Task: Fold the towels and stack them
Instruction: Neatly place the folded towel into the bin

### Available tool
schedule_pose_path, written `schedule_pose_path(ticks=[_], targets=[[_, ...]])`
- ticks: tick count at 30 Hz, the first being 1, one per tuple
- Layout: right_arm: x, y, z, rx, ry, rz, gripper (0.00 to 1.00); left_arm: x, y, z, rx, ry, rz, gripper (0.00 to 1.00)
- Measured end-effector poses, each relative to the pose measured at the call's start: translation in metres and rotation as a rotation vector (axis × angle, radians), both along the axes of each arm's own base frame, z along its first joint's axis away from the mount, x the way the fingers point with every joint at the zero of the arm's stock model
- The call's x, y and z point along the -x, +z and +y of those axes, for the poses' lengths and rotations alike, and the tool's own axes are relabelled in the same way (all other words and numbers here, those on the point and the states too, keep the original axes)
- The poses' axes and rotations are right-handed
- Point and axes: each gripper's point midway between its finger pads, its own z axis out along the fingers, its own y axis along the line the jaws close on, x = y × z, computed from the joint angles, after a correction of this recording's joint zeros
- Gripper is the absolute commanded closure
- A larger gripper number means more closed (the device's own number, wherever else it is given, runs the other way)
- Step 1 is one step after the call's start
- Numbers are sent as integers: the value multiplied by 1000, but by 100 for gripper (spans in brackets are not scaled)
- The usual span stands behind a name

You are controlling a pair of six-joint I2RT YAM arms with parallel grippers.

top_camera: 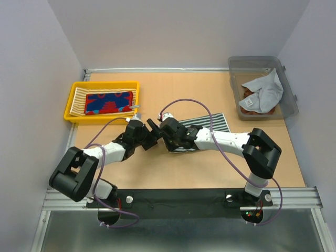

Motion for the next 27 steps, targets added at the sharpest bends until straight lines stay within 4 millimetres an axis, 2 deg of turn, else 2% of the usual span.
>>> schedule_pose_path(ticks=[6,9,11,12,14,17,20,21,22,23,24,26,27], targets=[[-2,3,8,-46,-4,-8,99,-8,-14,-7,43,54,38,13],[0,0,8,-51,-4,-1,99,-12,-16,-13,69,64,37,21],[-1,-1,9,-60,-6,-3,100,-14,-17,-17,83,66,40,31],[-1,-1,9,-62,-8,-1,100,-13,-18,-18,86,67,41,39],[-1,-2,9,-67,-12,-2,99,-11,-18,-22,87,60,44,45],[0,-4,9,-71,-17,1,99,-10,-17,-25,87,57,35,70],[0,-4,9,-77,-18,-3,99,-11,-18,-24,77,55,26,85],[0,-3,10,-80,-18,-5,99,-11,-18,-24,75,53,24,87],[-1,-2,10,-84,-18,-7,98,-11,-18,-24,71,50,21,93],[-1,-2,9,-87,-18,-9,93,-11,-19,-24,68,47,18,94],[-1,-1,9,-88,-19,-11,69,-11,-18,-24,62,42,12,100],[-1,2,9,-96,-20,-18,45,-12,-18,-24,43,27,0,100],[0,3,7,-100,-23,-22,28,-13,-18,-24,32,20,-5,100]])
